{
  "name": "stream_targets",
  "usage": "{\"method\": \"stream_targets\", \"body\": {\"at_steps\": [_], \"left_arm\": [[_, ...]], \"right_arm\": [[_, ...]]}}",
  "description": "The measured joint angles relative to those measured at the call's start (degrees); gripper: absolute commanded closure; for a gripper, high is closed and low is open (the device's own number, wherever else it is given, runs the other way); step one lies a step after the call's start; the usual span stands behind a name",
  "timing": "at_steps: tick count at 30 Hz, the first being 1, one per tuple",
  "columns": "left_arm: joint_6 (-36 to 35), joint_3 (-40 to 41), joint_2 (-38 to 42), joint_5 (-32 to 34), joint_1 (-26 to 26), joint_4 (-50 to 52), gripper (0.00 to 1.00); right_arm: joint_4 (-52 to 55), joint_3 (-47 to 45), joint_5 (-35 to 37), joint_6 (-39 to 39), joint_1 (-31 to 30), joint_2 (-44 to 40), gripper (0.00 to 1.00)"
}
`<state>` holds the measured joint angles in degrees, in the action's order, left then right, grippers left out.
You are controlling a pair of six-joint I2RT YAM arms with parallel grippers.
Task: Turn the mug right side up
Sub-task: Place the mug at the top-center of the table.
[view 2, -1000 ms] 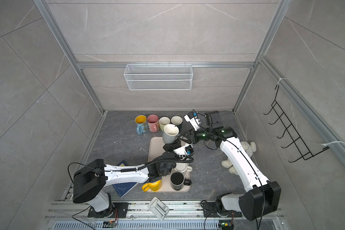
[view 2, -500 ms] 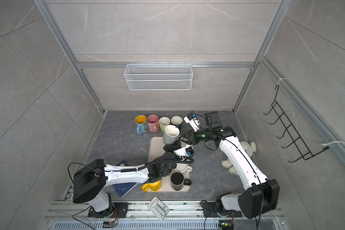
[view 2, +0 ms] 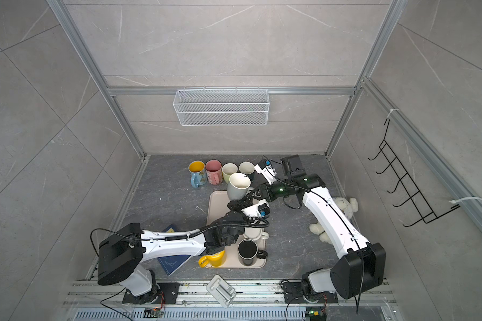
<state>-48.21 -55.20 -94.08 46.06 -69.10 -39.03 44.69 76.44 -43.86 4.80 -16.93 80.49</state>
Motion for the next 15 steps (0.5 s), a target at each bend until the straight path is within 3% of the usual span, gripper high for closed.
{"method": "stream_targets", "body": {"at_steps": [5,15], "left_arm": [[0.0,0.0,0.2,0.1,0.2,-0.1,1.0],[1.4,0.0,0.2,0.2,0.2,0.2,1.0]], "right_arm": [[0.7,0.0,0.2,0.2,0.0,0.3,0.66],[0.3,0.0,0.6,-0.5,0.0,0.4,0.62]]}}
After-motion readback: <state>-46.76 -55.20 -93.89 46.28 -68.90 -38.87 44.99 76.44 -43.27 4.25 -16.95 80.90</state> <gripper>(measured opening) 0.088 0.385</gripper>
